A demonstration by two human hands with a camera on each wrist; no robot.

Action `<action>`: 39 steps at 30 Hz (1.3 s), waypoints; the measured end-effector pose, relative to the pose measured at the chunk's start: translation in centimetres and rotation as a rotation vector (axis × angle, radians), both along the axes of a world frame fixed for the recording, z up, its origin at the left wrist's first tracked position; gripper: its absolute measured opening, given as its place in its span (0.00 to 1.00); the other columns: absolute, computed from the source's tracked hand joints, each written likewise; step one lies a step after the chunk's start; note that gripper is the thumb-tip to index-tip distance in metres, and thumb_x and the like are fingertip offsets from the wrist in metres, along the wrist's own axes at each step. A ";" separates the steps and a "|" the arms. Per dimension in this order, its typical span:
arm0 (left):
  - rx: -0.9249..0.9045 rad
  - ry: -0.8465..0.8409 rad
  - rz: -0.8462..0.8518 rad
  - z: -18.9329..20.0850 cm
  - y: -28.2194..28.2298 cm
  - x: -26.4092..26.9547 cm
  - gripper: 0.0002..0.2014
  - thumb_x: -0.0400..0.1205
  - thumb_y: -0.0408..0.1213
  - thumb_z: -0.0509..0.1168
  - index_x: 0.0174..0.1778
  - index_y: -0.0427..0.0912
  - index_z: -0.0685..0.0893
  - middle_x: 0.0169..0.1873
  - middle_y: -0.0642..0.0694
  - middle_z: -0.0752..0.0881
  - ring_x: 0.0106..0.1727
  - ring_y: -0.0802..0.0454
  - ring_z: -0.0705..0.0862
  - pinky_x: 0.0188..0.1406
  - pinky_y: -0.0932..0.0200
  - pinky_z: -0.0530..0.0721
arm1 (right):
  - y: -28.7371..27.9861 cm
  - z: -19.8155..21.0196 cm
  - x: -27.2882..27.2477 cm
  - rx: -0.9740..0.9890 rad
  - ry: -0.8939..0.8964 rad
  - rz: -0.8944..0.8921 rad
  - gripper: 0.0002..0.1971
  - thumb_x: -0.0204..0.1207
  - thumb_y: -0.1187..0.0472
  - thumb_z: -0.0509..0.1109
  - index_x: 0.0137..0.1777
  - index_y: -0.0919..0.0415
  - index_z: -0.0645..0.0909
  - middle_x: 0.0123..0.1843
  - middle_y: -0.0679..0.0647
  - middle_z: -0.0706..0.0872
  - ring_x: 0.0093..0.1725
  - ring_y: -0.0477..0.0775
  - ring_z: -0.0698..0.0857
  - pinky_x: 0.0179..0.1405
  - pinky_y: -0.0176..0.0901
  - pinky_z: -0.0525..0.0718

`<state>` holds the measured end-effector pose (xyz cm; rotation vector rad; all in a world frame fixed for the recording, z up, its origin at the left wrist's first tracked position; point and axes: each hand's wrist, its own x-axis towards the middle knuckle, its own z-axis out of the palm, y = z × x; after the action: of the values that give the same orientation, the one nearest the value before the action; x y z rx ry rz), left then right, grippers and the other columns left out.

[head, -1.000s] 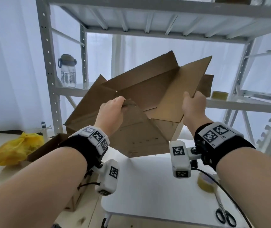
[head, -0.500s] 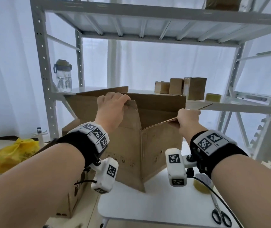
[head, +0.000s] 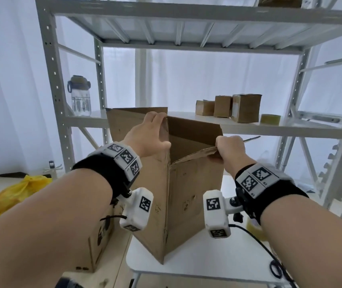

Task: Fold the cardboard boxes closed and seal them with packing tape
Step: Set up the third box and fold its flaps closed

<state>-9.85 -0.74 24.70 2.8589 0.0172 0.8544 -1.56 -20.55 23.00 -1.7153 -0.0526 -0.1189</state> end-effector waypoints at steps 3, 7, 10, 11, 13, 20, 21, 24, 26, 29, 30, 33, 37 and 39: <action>0.008 0.165 -0.010 0.9 -0.2 0.0 0.53 0.68 0.64 0.72 0.81 0.58 0.45 0.81 0.47 0.48 0.67 0.39 0.77 0.62 0.48 0.81 | 0.5 1.1 -1.0 -0.057 -0.024 0.071 0.05 0.68 0.65 0.58 0.39 0.63 0.76 0.42 0.65 0.84 0.48 0.68 0.88 0.55 0.64 0.87; 0.065 0.234 -0.007 1.0 -0.4 0.0 0.59 0.59 0.69 0.74 0.79 0.60 0.44 0.81 0.49 0.45 0.67 0.38 0.78 0.63 0.42 0.81 | 1.5 2.5 -2.9 -0.094 -0.062 0.111 0.07 0.75 0.65 0.56 0.38 0.62 0.74 0.33 0.60 0.81 0.41 0.68 0.90 0.53 0.58 0.88; 0.088 0.204 0.045 0.4 -0.5 -0.6 0.53 0.61 0.75 0.67 0.77 0.56 0.54 0.80 0.50 0.44 0.66 0.40 0.78 0.62 0.43 0.81 | 1.9 2.5 -3.1 -0.198 -0.149 0.081 0.12 0.78 0.59 0.53 0.37 0.60 0.73 0.40 0.60 0.81 0.44 0.66 0.87 0.55 0.58 0.86; 0.112 0.180 0.083 0.0 -0.5 -0.7 0.52 0.62 0.77 0.64 0.76 0.54 0.56 0.81 0.49 0.45 0.68 0.39 0.77 0.64 0.42 0.79 | 1.9 2.3 -3.0 -0.240 -0.179 0.068 0.13 0.79 0.58 0.52 0.38 0.60 0.73 0.44 0.62 0.83 0.48 0.67 0.87 0.58 0.60 0.84; 0.191 0.106 0.177 -0.7 -0.6 -0.7 0.50 0.64 0.78 0.60 0.76 0.50 0.60 0.81 0.46 0.48 0.77 0.37 0.65 0.74 0.35 0.67 | 1.9 2.0 -2.6 -0.340 -0.230 0.073 0.17 0.83 0.57 0.48 0.39 0.60 0.74 0.51 0.65 0.84 0.54 0.67 0.84 0.60 0.62 0.82; 0.232 -0.019 -0.030 0.0 -3.0 -0.2 0.28 0.80 0.59 0.61 0.74 0.52 0.67 0.64 0.51 0.83 0.68 0.53 0.78 0.81 0.41 0.43 | 1.2 1.8 -1.6 -0.582 -0.303 0.135 0.25 0.86 0.44 0.47 0.41 0.62 0.76 0.42 0.58 0.80 0.45 0.58 0.82 0.55 0.50 0.82; 0.220 0.019 -0.026 0.3 -3.3 -0.2 0.29 0.81 0.59 0.60 0.76 0.52 0.65 0.58 0.53 0.86 0.63 0.53 0.82 0.81 0.41 0.44 | 1.2 2.0 -1.5 -0.555 -0.263 0.180 0.24 0.86 0.44 0.47 0.44 0.62 0.76 0.43 0.58 0.81 0.40 0.57 0.85 0.51 0.51 0.85; 0.327 0.091 0.006 0.5 -2.3 -0.2 0.28 0.82 0.62 0.52 0.78 0.56 0.66 0.56 0.54 0.88 0.63 0.54 0.83 0.81 0.37 0.43 | 1.0 2.5 -1.9 -0.523 -0.131 0.314 0.23 0.85 0.43 0.52 0.62 0.62 0.76 0.56 0.58 0.85 0.33 0.54 0.90 0.49 0.50 0.89; 0.356 0.163 -0.079 0.5 -1.1 -0.3 0.23 0.84 0.60 0.51 0.73 0.60 0.74 0.55 0.58 0.88 0.62 0.59 0.83 0.80 0.37 0.38 | 0.6 2.8 -2.2 -0.602 -0.125 0.368 0.22 0.86 0.45 0.55 0.59 0.64 0.78 0.50 0.59 0.88 0.32 0.54 0.90 0.41 0.45 0.90; 0.358 0.276 -0.169 0.4 0.2 -0.1 0.21 0.84 0.59 0.50 0.66 0.59 0.82 0.52 0.58 0.89 0.58 0.61 0.84 0.80 0.40 0.34 | 0.5 3.2 -2.1 -0.801 -0.351 0.275 0.18 0.84 0.52 0.58 0.38 0.63 0.78 0.28 0.57 0.85 0.24 0.51 0.80 0.30 0.41 0.80; 0.378 0.277 -0.175 0.5 0.5 -0.1 0.24 0.83 0.61 0.49 0.64 0.58 0.83 0.51 0.58 0.89 0.56 0.61 0.84 0.80 0.43 0.34 | 0.5 3.5 -1.8 -0.819 -0.503 0.155 0.18 0.82 0.54 0.59 0.32 0.62 0.76 0.25 0.55 0.80 0.24 0.52 0.77 0.30 0.40 0.75; 0.409 0.291 -0.170 0.6 1.5 -0.4 0.40 0.74 0.71 0.37 0.57 0.51 0.86 0.48 0.53 0.90 0.52 0.60 0.85 0.79 0.54 0.36 | 0.6 4.5 -1.1 -0.804 -0.829 -0.035 0.18 0.82 0.53 0.60 0.33 0.60 0.79 0.32 0.53 0.79 0.35 0.55 0.79 0.31 0.40 0.71; 0.393 0.305 -0.136 1.3 3.2 -1.1 0.43 0.71 0.72 0.37 0.41 0.39 0.85 0.40 0.47 0.89 0.49 0.55 0.86 0.82 0.55 0.41 | 0.8 5.3 0.7 -1.067 -0.643 0.210 0.12 0.81 0.51 0.62 0.44 0.52 0.85 0.46 0.51 0.82 0.48 0.53 0.80 0.42 0.42 0.76; 0.340 0.318 -0.116 1.7 4.2 -1.1 0.42 0.71 0.72 0.40 0.42 0.38 0.86 0.50 0.46 0.89 0.65 0.53 0.82 0.81 0.57 0.44 | 1.0 5.4 1.5 -0.977 -0.443 0.364 0.17 0.82 0.51 0.62 0.34 0.58 0.76 0.34 0.52 0.75 0.37 0.50 0.75 0.36 0.40 0.70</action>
<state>-10.92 3.49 26.35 3.2422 -0.2787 0.4051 -0.05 -19.58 28.43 -2.5780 -0.8667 -0.2219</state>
